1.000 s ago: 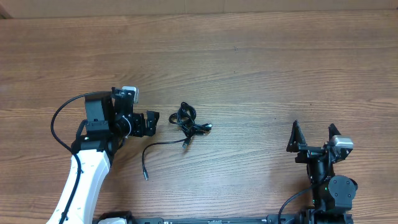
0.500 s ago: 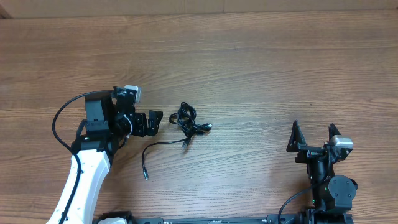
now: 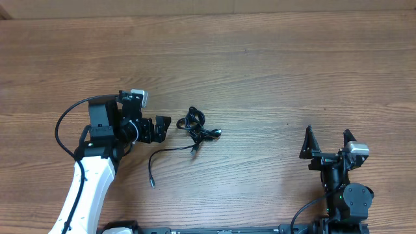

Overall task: Untangle cables
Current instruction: 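Position the left gripper over the cable bundle's knotted loop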

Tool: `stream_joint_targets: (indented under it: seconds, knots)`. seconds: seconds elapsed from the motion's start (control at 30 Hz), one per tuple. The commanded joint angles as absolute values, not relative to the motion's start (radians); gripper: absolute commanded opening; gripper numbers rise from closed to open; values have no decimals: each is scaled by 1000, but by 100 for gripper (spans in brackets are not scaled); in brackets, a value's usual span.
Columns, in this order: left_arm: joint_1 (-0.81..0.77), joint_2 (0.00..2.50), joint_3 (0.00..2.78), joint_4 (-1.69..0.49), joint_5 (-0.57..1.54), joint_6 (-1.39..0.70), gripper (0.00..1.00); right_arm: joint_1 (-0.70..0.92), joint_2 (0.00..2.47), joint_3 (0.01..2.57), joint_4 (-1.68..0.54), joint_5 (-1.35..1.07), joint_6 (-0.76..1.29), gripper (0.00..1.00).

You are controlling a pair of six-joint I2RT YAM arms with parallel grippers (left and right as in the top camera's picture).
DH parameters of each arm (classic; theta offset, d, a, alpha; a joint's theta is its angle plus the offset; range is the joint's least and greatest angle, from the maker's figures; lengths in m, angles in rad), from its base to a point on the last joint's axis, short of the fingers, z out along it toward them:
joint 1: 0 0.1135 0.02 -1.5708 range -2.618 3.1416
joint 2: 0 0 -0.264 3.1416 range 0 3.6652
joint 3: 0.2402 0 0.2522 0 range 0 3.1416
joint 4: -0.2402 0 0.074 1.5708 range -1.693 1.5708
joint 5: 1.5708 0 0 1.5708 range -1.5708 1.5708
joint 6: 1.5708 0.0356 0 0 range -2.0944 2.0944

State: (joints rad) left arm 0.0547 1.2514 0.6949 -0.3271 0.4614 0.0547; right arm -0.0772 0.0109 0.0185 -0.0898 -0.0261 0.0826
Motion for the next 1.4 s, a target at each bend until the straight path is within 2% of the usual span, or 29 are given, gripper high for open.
stream_joint_targets:
  seconds: [0.0, 0.43, 0.7, 1.07, 1.23, 1.37]
  knots:
    - [58, 1256, 721, -352, 458, 54, 100, -79, 3, 8, -84, -23, 90, 100]
    - [17, 1256, 721, -370, 438, 36, 100, -71, 3, 8, -84, -23, 90, 100]
    - [-86, 1256, 721, -368, 379, -122, 100, -67, 3, 8, -84, -23, 90, 100]
    - [-130, 1257, 721, -371, 363, -437, 100, -68, 3, 8, -84, -23, 90, 100]
    - [-170, 1257, 721, -359, 358, -517, 100, -68, 3, 8, -84, -23, 90, 100]
    - [-189, 1269, 721, -362, 346, -629, 97, -68, 3, 8, -84, -23, 90, 100]
